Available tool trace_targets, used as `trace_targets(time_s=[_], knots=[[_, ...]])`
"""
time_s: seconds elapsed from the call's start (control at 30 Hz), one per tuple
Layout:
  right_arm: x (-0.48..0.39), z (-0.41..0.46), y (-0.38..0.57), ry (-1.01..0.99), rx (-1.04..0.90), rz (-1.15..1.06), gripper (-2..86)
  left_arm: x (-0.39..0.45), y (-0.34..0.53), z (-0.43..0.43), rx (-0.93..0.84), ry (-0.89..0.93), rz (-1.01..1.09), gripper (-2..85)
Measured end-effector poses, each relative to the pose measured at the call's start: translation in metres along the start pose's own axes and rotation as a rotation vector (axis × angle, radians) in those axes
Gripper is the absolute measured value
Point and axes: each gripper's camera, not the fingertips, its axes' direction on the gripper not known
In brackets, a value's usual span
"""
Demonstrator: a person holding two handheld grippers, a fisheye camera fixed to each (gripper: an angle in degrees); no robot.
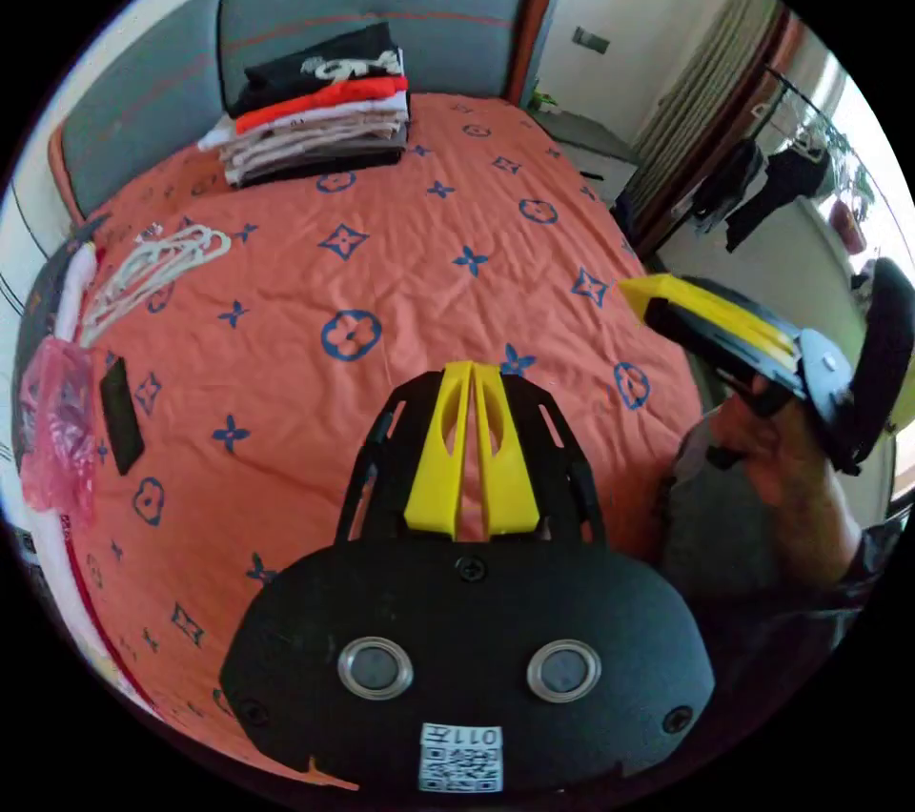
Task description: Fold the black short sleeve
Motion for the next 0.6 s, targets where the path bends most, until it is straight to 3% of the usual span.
trace_targets(time_s=[0.13, 0.3, 0.43, 0.53, 0.6], knots=[[0.01, -0.017, 0.062, 0.097, 0.032, -0.071, 3.6, 0.013, 0.02, -0.023, 0.167, 0.062, 0.021, 0.1], [0.049, -0.058, 0.135, 0.129, 0.111, -0.007, 6.5, 0.032, 0.04, -0.02, 0.17, -0.004, 0.025, 0.1], [0.09, -0.095, 0.178, 0.216, 0.187, 0.052, 7.1, 0.034, 0.048, -0.014, 0.191, 0.051, 0.03, 0.1], [0.15, -0.13, 0.209, 0.381, 0.271, 0.121, 8.5, 0.03, 0.048, -0.003, 0.165, 0.102, -0.041, 0.1], [0.216, -0.158, 0.225, 0.603, 0.302, 0.174, 9.4, 0.029, 0.047, 0.007, 0.159, 0.112, -0.103, 0.1]])
